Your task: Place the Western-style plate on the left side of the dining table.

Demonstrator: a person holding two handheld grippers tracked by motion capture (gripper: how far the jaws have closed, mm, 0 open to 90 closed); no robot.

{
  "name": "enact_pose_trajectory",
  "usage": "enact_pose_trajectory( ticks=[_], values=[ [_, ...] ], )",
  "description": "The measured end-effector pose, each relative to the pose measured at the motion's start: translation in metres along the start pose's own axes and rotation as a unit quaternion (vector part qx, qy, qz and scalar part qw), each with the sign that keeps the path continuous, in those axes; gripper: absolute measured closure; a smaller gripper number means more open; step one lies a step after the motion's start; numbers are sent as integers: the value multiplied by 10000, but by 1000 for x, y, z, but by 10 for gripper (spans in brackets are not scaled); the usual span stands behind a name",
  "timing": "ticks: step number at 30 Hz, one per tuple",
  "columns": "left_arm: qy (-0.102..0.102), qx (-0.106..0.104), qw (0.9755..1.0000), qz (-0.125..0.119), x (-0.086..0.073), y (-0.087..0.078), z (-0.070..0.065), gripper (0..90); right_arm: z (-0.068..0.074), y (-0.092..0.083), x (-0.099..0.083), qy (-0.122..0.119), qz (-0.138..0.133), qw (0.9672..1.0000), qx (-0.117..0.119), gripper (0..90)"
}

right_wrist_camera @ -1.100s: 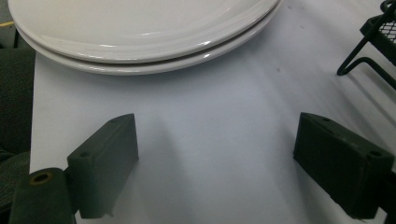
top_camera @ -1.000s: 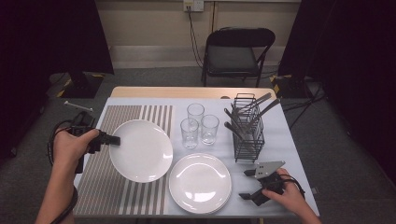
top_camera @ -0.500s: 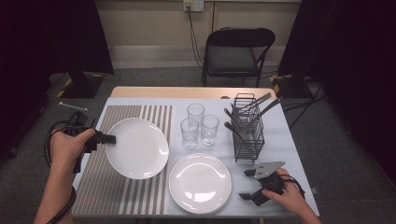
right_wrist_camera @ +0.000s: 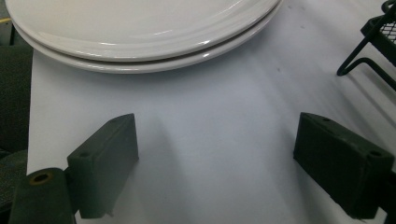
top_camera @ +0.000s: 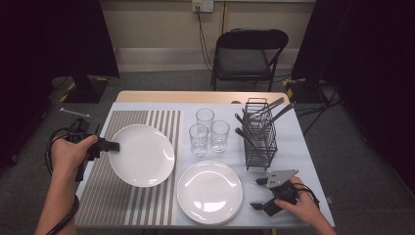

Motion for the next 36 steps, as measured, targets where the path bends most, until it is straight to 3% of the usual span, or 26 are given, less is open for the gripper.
enact_pose_trajectory(
  ticks=[3, 4, 10, 17, 20, 28, 31, 36],
  values=[
    [-25, -17, 10000, 3, 0, 0, 2, 857, 0, 0, 0, -2, 2, 10000, -2, 129],
    [-124, 2, 9999, -73, 0, 2, 2, 857, 0, 0, 0, 2, 2, 10000, -1, 129],
    [-89, 28, 10000, -25, 1, 3, 8, 857, 0, 0, 0, -2, 0, 10000, -3, 129],
    [-207, -8, 9997, -121, 2, 8, 12, 857, 0, 0, 0, -4, 1, 10000, -6, 129],
    [-115, -14, 9999, -48, 2, 9, 15, 857, 0, 0, 0, -1, 0, 10000, -1, 129],
    [-302, 35, 9994, -149, 3, 16, 20, 856, 0, 0, 0, 4, -1, 10000, 0, 129],
    [-192, 56, 9998, -50, 2, 17, 24, 855, 0, 0, 0, 9, 0, 10000, 4, 128],
    [-249, 81, 9996, -42, 3, 20, 26, 855, 0, 0, 0, 2, 0, 10000, 0, 128]
  ],
)
Point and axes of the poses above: each handheld gripper's, and its own axes: y roughly forward along the jaws, x roughly out of its top, z roughly to its left, the point moved 3 cm from there along y, roughly forward along the jaws, and after that the axes turned 10 degrees about y, right-handed, at the moved point
